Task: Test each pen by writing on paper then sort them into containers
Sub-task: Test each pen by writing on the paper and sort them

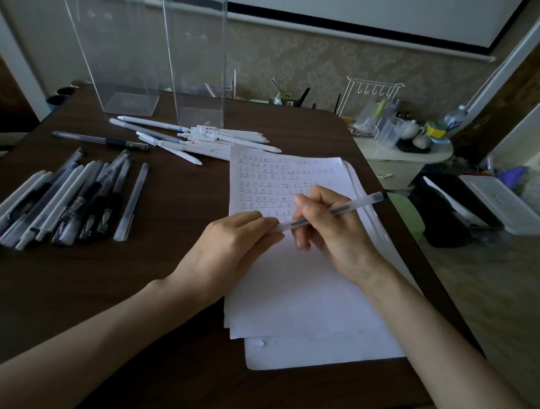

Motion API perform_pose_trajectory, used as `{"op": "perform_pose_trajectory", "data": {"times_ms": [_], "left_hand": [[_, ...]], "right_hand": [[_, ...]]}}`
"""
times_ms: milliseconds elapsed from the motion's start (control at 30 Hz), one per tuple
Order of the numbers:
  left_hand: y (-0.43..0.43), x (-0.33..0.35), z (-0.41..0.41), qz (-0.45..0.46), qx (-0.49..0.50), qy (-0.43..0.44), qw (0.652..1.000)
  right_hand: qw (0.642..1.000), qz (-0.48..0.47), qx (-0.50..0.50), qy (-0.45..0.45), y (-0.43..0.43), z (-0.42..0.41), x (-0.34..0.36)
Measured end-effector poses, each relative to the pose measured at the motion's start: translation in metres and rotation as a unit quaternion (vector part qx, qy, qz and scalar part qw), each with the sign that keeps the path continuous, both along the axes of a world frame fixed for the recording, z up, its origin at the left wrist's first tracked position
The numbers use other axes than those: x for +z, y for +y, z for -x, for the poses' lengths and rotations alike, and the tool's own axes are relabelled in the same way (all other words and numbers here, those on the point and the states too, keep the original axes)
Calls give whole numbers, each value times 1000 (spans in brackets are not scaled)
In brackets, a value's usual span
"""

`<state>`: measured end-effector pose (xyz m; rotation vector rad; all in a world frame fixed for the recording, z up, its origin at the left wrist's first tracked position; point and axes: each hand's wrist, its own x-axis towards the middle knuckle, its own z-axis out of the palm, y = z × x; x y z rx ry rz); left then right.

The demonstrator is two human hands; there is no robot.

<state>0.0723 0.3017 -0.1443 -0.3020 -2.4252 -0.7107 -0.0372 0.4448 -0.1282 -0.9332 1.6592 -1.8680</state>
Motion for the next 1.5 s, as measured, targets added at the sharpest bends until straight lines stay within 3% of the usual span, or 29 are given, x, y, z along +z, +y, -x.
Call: {"op": "perform_pose_trajectory", "data": {"times_ms": [233, 367, 533, 700, 900, 1100, 1300, 1500], "left_hand": [[-1, 5, -2, -47, 41, -19, 998], [-26, 15, -7, -77, 156, -47, 984], [-72, 16, -49, -45, 358, -59, 931], [-77, 6, -75, 38, 466, -131, 874], [-78, -2, -70, 107, 388, -186, 896], [-77, -1, -70, 108, 382, -239, 886], [-75, 4, -69, 84, 383, -246, 887], [-73, 9, -69, 124, 356, -234, 896]], "right_hand": [[998, -10, -45, -43, -16, -11, 8], [989, -79, -69, -104, -49, -4, 20], [962, -208, -140, 109, -100, 17, 24], [908, -266, -130, 295, -160, 25, 9], [841, -328, -127, 411, -193, 24, -8], [846, -324, -164, 389, -191, 18, 1], [872, -262, -196, 363, -97, 9, 23], [839, -350, -230, 347, 28, 18, 11]]}}
